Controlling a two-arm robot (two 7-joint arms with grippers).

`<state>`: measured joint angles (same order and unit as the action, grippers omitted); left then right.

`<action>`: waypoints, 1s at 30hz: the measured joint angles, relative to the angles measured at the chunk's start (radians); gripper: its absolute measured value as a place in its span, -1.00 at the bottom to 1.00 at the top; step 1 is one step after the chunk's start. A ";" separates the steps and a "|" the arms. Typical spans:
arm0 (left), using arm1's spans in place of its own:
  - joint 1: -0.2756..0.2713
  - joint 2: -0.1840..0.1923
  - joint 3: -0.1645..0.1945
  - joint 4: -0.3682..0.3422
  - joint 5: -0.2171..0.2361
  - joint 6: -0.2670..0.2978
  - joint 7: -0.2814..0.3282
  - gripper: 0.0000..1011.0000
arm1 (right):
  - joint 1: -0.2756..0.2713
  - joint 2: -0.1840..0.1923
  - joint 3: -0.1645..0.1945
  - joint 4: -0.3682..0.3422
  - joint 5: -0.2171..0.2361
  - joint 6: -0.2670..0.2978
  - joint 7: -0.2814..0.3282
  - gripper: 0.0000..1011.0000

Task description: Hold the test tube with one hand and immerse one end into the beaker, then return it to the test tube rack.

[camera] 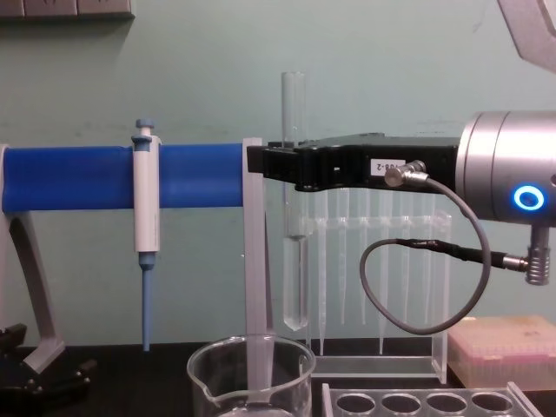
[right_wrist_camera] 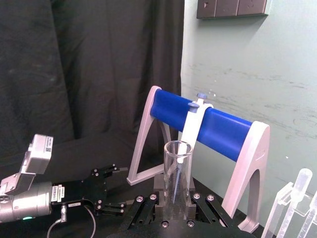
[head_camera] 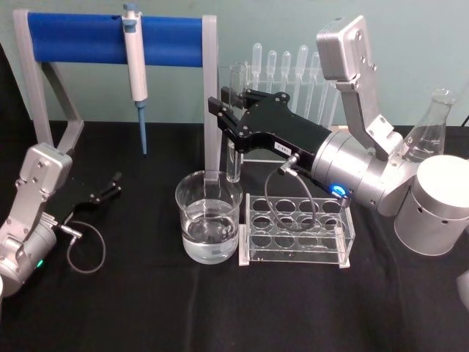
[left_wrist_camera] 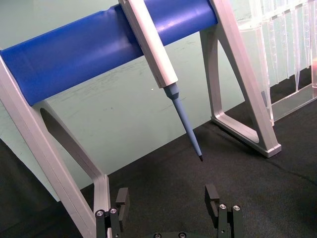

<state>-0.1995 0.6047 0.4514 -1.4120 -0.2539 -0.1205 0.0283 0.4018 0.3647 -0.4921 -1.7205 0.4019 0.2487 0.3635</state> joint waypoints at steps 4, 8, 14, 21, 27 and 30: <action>0.000 0.000 0.000 0.000 0.000 0.000 0.000 0.98 | 0.000 0.000 0.000 0.000 0.000 0.000 0.000 -0.54; 0.000 0.000 0.000 0.000 0.000 0.000 0.000 0.98 | 0.000 0.000 0.000 0.000 0.000 0.000 0.000 -0.54; 0.000 0.000 0.000 0.000 0.000 0.000 0.000 0.98 | 0.000 0.000 0.000 0.000 0.000 0.000 0.000 -0.54; 0.000 0.000 0.000 0.000 0.000 0.000 0.000 0.98 | 0.000 0.000 0.000 0.000 0.000 0.000 0.000 -0.54; 0.000 0.000 0.000 0.000 0.000 0.000 0.000 0.98 | 0.000 0.000 0.000 0.000 0.000 0.000 0.000 -0.54; 0.000 0.000 0.000 0.000 0.000 0.000 0.000 0.98 | 0.000 0.000 0.000 0.000 0.000 0.000 0.000 -0.54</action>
<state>-0.1996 0.6047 0.4514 -1.4120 -0.2539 -0.1205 0.0283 0.4019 0.3647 -0.4921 -1.7204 0.4020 0.2487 0.3635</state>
